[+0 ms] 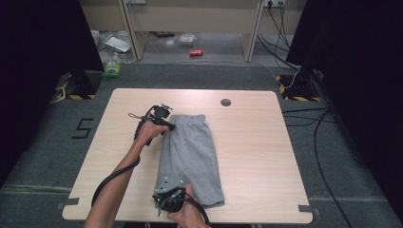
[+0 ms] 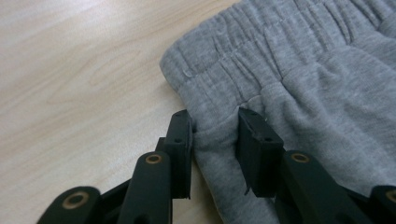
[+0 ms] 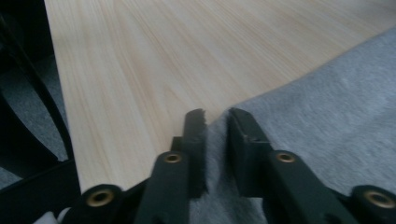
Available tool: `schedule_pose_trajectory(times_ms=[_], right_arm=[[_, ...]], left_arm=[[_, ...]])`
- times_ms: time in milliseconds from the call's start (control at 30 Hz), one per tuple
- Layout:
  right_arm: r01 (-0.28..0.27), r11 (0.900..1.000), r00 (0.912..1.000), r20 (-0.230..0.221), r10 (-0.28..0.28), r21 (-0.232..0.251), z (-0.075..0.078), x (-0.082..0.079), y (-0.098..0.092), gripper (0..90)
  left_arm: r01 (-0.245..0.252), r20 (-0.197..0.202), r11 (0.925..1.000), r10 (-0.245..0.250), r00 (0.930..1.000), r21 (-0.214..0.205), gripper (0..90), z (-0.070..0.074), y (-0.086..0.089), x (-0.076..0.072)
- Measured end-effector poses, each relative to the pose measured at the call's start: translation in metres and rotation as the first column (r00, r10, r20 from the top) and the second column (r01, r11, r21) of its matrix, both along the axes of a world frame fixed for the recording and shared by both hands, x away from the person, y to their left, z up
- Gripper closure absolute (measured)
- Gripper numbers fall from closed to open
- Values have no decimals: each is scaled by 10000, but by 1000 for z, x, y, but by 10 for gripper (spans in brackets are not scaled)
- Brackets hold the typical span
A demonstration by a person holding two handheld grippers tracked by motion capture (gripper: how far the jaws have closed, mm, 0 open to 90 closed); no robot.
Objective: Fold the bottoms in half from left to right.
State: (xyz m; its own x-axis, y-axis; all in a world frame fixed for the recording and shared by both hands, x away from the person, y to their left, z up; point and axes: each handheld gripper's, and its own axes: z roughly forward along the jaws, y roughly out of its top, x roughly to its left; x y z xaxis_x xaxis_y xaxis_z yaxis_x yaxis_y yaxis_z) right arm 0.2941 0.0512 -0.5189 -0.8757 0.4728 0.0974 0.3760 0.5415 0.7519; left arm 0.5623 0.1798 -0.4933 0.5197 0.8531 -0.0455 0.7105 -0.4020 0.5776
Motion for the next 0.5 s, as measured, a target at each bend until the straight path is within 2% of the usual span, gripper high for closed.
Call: schedule_pose_trajectory(times_ms=[100, 133, 167, 200, 233, 267, 300, 433, 467, 500], right_arm=[[-44, 10000, 10000, 46, 44, 24, 0, -4, 0, 677], [-294, 9996, 9996, -24, 294, 58, 0, -9, 1, 675], [-294, 9996, 9996, -24, 294, 58, 0, -9, 1, 675], [-487, 9987, 9988, 84, 489, -121, 1, -16, 3, 656], [-487, 9987, 9988, 84, 489, -121, 1, -16, 3, 656], [-642, 9975, 9975, 266, 650, -305, 2, -19, 4, 648], [-652, 9974, 9977, 187, 658, -299, 3, -18, 4, 651], [-462, 9989, 9989, -42, 462, 50, 8, -12, 0, 618], [-181, 9996, 9998, 96, 179, 224, 14, -4, -6, 597], [-25, 9993, 10000, 47, 23, 373, 18, 0, -10, 587]], left_arm=[[79, 89, 9997, -81, 9999, 242, 656, 1, -2, 0], [93, 70, 9993, -96, 9999, 362, 648, 1, -4, 0], [90, 46, 9990, -92, 9999, 438, 648, 2, -5, 1], [59, 25, 9985, -61, 10000, 551, 646, 2, -6, 1], [59, 25, 9985, -61, 10000, 551, 647, 2, -6, 1], [34, 34, 9982, -36, 10000, 591, 647, 2, -7, 0], [12, 50, 9981, -16, 10000, 617, 647, 2, -7, 0], [-118, 87, 9994, 115, 9999, 330, 648, 1, -5, -1], [-184, 77, 9996, 182, 9998, 214, 648, 0, -4, -1], [-245, 66, 9996, 244, 9997, 123, 648, 0, -3, -1]])
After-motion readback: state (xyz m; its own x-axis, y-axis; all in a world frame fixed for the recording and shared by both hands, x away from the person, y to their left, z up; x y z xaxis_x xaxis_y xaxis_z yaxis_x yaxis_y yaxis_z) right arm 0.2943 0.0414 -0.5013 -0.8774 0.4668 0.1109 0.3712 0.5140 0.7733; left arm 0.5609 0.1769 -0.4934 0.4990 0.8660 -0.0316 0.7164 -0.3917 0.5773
